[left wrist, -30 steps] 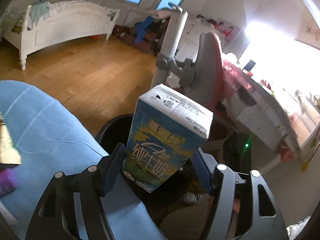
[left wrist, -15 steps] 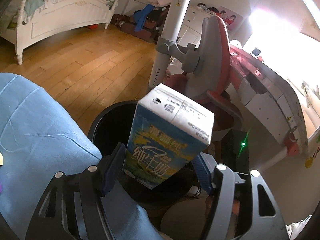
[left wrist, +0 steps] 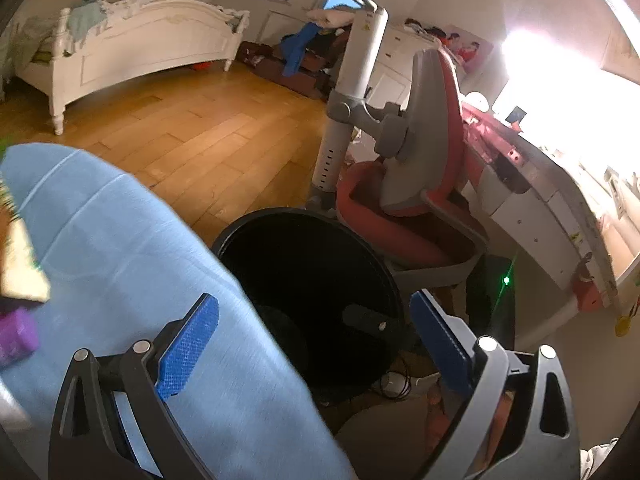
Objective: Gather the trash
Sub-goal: 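Carry both items to the black bin and open both tools to drop them, then grasp the clear plastic tray with the left tool while the right tool grasps the yellow envelope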
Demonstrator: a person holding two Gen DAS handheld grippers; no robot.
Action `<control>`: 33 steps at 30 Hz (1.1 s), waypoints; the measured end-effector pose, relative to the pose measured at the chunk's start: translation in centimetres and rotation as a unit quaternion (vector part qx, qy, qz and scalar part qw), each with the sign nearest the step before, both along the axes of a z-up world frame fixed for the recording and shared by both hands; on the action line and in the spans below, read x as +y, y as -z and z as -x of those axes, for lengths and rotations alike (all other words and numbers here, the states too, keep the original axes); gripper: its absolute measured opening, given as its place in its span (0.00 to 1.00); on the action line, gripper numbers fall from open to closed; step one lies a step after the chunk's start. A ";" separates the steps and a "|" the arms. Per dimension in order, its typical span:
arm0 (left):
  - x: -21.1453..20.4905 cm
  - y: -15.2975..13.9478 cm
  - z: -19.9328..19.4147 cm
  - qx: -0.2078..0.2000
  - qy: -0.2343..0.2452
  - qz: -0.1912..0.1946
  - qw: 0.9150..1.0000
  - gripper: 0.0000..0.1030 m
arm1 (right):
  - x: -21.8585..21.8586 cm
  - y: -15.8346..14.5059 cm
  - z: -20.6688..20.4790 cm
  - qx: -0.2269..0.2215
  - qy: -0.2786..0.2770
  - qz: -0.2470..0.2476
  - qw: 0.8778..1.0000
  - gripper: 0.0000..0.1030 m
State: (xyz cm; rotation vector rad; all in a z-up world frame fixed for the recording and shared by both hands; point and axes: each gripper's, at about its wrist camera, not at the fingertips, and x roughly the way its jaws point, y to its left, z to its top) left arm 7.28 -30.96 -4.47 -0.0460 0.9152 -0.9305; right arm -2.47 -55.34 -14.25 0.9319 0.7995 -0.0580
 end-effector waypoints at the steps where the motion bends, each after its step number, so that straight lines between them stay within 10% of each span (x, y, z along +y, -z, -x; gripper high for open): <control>1: 0.8 -0.2 0.3 -0.002 -0.005 0.002 1.000 0.93 | 0.3 -0.5 0.0 -0.004 -0.001 0.006 1.000 0.64; 9: 10.2 -3.9 4.7 -0.069 -0.083 0.017 0.994 0.93 | 4.8 -7.1 -1.3 -0.063 -0.056 0.084 0.993 0.76; 16: 21.6 -6.2 7.1 -0.148 -0.214 -0.024 0.965 0.95 | 13.2 -12.1 -3.9 -0.128 -0.200 0.125 0.963 0.77; 20: 25.8 -5.0 6.3 -0.157 -0.250 -0.099 0.950 0.95 | 20.4 -14.8 -5.6 -0.177 -0.327 0.187 0.909 0.77; 27: 27.6 -1.9 3.3 -0.102 -0.230 -0.137 0.958 0.95 | 29.9 -14.9 -9.1 -0.192 -0.487 0.331 0.785 0.77; 30: 28.2 -1.3 2.4 -0.070 -0.226 -0.106 0.966 0.86 | 30.9 -13.9 -10.6 -0.178 -0.523 0.330 0.766 0.71; 33: 28.6 -1.2 2.6 -0.063 -0.227 -0.093 0.967 0.76 | 31.5 -13.5 -10.4 -0.158 -0.552 0.314 0.756 0.41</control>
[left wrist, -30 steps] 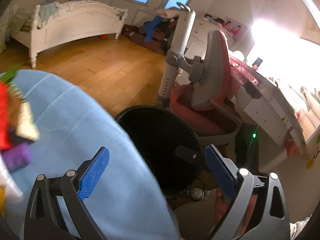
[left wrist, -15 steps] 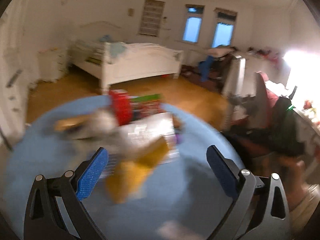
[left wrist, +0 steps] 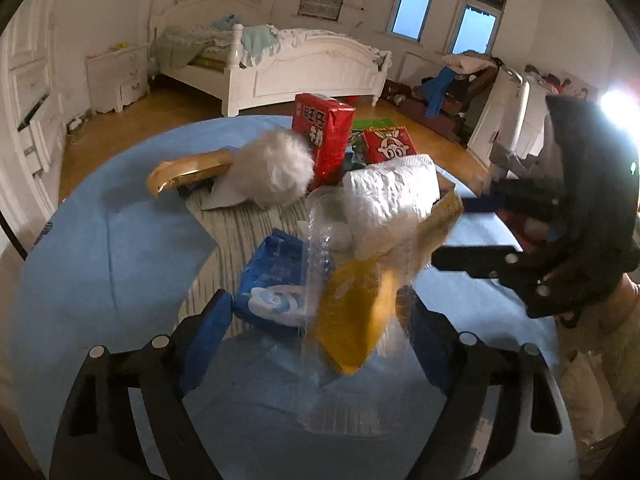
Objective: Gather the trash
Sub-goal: 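Grasp the clear plastic tray with the left tool while the right tool grasps the yellow envelope, then carry both items over the black bin and open both tools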
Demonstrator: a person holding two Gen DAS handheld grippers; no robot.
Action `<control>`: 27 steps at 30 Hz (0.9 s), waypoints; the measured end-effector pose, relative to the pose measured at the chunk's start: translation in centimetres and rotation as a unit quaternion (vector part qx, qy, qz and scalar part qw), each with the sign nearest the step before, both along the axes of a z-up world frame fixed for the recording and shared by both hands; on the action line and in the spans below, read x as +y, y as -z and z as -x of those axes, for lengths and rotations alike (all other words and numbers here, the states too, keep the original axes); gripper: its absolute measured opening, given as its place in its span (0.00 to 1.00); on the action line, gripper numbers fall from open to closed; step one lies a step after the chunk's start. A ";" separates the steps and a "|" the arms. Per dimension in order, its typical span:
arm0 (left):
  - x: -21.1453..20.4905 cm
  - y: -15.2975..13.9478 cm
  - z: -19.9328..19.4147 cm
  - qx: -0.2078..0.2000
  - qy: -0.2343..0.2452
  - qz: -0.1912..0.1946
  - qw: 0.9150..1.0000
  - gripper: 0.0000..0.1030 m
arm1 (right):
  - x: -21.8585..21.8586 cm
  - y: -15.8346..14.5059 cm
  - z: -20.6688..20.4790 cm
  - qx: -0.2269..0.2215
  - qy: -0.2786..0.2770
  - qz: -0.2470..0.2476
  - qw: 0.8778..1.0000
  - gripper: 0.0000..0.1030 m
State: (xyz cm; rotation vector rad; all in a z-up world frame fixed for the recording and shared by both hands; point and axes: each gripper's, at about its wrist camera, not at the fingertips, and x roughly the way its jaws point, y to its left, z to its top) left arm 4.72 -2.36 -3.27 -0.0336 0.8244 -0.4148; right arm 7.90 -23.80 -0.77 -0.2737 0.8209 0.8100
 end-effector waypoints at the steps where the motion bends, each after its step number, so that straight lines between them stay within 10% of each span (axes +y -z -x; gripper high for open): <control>1: 0.5 -0.1 0.4 -0.003 0.001 0.005 1.000 0.71 | 0.2 0.1 0.3 0.007 -0.006 0.000 1.000 0.29; 4: 0.9 -0.5 0.9 -0.015 -0.001 0.009 1.000 0.47 | 0.2 -0.2 1.9 0.009 -0.005 -0.011 1.000 0.13; 14: 2.0 -2.4 2.6 -0.049 -0.027 0.025 0.998 0.45 | -3.3 -3.4 6.9 -0.018 0.085 -0.091 0.992 0.03; 20: 2.1 -5.0 2.9 -0.074 -0.044 0.049 0.995 0.45 | -9.3 -7.0 10.2 -0.065 0.182 -0.202 0.960 0.03; 27: -2.9 -6.9 2.0 -0.084 0.004 0.059 0.995 0.45 | -13.3 -7.4 12.6 -0.096 0.244 -0.200 0.944 0.03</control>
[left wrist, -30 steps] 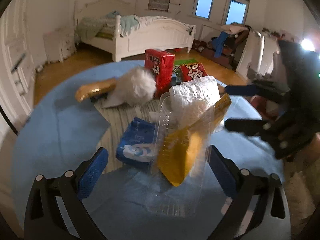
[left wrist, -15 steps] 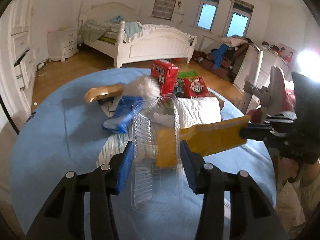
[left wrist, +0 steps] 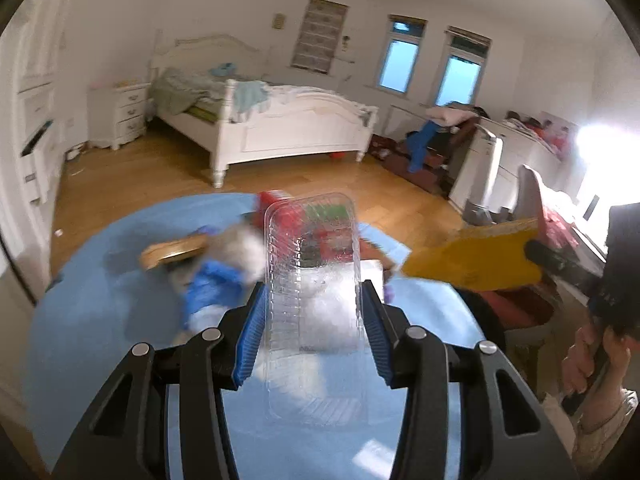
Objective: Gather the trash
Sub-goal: 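Carry both items over the black bin and open both tools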
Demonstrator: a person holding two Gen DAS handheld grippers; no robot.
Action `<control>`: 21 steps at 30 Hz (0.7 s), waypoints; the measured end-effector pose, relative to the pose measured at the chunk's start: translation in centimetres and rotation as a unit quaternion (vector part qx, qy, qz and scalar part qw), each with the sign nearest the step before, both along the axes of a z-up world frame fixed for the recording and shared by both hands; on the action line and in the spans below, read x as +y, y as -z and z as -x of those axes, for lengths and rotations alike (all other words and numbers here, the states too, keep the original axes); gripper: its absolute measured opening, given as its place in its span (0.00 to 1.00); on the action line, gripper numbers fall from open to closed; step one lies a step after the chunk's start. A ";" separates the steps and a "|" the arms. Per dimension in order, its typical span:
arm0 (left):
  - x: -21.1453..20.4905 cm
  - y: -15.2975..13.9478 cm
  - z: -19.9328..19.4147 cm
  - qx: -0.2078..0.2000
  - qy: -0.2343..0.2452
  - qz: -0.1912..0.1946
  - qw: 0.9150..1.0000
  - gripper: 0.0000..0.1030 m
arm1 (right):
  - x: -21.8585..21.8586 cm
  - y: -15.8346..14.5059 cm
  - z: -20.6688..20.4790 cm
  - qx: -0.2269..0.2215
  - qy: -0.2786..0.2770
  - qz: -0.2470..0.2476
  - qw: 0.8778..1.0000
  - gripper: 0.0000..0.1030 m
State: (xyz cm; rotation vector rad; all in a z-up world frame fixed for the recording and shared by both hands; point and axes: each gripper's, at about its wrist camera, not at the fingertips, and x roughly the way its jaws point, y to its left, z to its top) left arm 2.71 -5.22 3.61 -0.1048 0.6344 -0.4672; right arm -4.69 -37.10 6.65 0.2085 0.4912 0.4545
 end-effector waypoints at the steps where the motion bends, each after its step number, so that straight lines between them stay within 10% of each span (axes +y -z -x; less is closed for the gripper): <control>1: -0.8 0.0 -0.1 0.000 0.008 0.000 1.000 0.45 | -0.5 0.3 0.0 0.004 0.004 -0.003 1.000 0.03; 21: -21.8 2.6 -4.5 0.056 0.201 0.002 0.978 0.45 | -15.5 6.3 1.3 0.048 0.203 -0.019 0.978 0.03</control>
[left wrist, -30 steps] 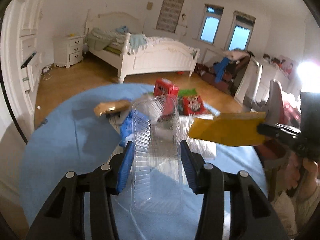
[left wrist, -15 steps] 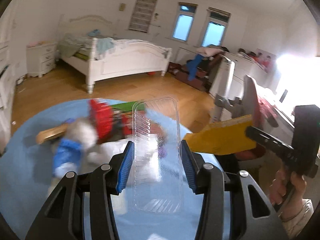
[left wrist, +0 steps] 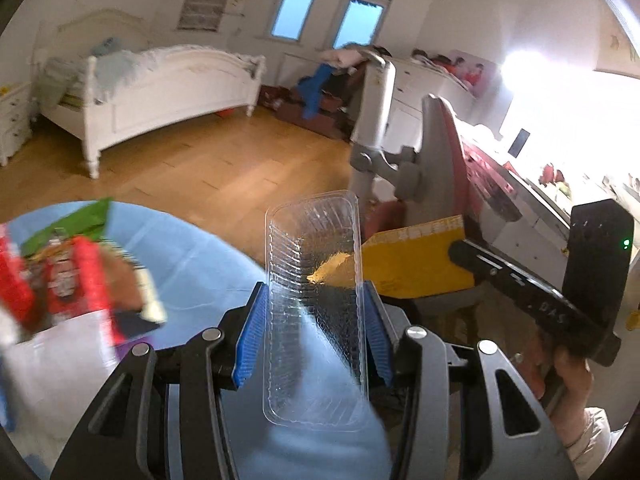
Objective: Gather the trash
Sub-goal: 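Carry both items over the black bin and open both tools, then grasp the blue wrapper with the left tool while the right tool grasps the white padded envelope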
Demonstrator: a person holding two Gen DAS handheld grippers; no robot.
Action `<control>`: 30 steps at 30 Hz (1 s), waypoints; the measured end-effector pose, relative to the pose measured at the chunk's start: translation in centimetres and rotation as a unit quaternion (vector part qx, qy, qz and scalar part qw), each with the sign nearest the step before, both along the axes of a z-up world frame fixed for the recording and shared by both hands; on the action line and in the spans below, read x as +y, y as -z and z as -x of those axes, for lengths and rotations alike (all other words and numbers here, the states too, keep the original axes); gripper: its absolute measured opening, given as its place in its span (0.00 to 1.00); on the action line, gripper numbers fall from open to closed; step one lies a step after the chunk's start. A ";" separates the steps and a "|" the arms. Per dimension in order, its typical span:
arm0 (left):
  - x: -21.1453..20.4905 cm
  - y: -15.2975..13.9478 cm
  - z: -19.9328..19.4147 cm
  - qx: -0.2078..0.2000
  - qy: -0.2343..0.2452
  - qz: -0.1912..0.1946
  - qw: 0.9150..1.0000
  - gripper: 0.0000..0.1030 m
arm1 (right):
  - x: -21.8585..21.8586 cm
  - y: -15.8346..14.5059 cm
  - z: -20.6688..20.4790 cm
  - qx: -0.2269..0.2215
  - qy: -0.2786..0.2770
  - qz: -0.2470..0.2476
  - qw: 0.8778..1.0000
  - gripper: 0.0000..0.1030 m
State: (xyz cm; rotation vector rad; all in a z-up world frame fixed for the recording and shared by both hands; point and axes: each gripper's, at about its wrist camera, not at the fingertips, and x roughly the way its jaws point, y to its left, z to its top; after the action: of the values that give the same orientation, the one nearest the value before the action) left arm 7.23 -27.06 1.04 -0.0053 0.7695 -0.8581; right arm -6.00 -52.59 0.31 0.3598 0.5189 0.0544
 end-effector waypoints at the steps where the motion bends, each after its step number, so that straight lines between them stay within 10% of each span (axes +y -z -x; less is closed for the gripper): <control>1: -0.5 0.3 -0.1 0.003 0.004 -0.001 1.000 0.45 | -0.5 0.4 -0.1 0.005 0.006 -0.002 1.000 0.03; 20: -9.7 4.3 -1.1 0.030 0.068 -0.055 0.996 0.57 | -4.9 7.0 -2.2 0.092 0.065 -0.030 0.993 0.04; 23: -9.9 3.9 -0.8 0.015 0.067 -0.054 0.996 0.86 | -5.7 7.4 -2.1 0.097 0.083 -0.032 0.991 0.34; 25: -9.9 3.6 -0.4 0.003 0.066 -0.051 0.997 0.89 | -6.1 7.4 -1.8 0.090 0.097 -0.036 0.991 0.72; 30: -8.3 3.0 -0.3 0.004 0.054 -0.046 0.997 0.89 | -5.4 6.9 -1.9 0.082 0.089 -0.029 0.992 0.73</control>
State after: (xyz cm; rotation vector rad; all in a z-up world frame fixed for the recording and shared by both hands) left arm 7.50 -35.37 -1.91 0.1151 0.8218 -0.9243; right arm -4.12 -58.01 -6.64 0.4680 0.6466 -0.1330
